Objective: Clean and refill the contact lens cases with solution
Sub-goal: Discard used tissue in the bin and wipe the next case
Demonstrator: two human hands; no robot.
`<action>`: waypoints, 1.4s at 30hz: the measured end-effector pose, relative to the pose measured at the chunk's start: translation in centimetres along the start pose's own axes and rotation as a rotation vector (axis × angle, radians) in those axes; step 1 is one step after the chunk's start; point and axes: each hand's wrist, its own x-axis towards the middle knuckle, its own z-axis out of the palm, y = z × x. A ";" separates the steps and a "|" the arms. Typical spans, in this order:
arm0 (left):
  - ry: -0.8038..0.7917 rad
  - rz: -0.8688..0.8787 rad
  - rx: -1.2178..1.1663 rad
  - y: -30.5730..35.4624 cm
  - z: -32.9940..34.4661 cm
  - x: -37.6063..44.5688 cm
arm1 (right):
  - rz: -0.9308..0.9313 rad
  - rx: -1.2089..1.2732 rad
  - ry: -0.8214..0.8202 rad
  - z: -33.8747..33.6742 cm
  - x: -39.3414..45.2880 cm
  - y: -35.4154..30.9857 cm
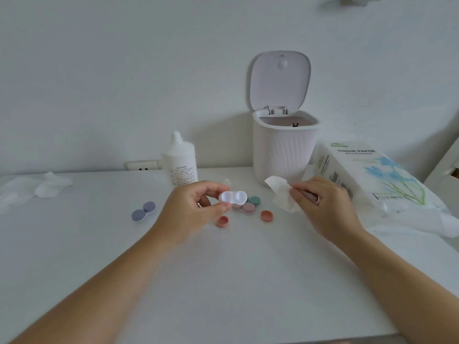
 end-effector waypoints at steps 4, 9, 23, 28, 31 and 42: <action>-0.050 0.032 -0.015 0.0 0.5 -0.4 | 0.077 0.192 0.005 -0.6 0.7 -1.6; -0.083 0.026 -0.061 -0.1 0.8 -0.7 | 0.190 0.534 -0.132 -0.5 2.9 -4.8; -0.013 -0.003 -0.137 0.2 1.3 -1.0 | 0.277 0.778 -0.407 1.9 0.2 -6.6; -0.005 0.023 -0.117 0.1 1.1 -1.0 | 0.308 0.769 -0.530 1.8 0.2 -6.5; 0.006 0.042 -0.130 0.2 1.2 -1.0 | 0.354 0.767 -0.632 1.7 0.1 -6.6; -0.008 0.109 0.009 0.2 1.2 -1.3 | 0.399 0.755 -0.746 1.2 0.0 -7.1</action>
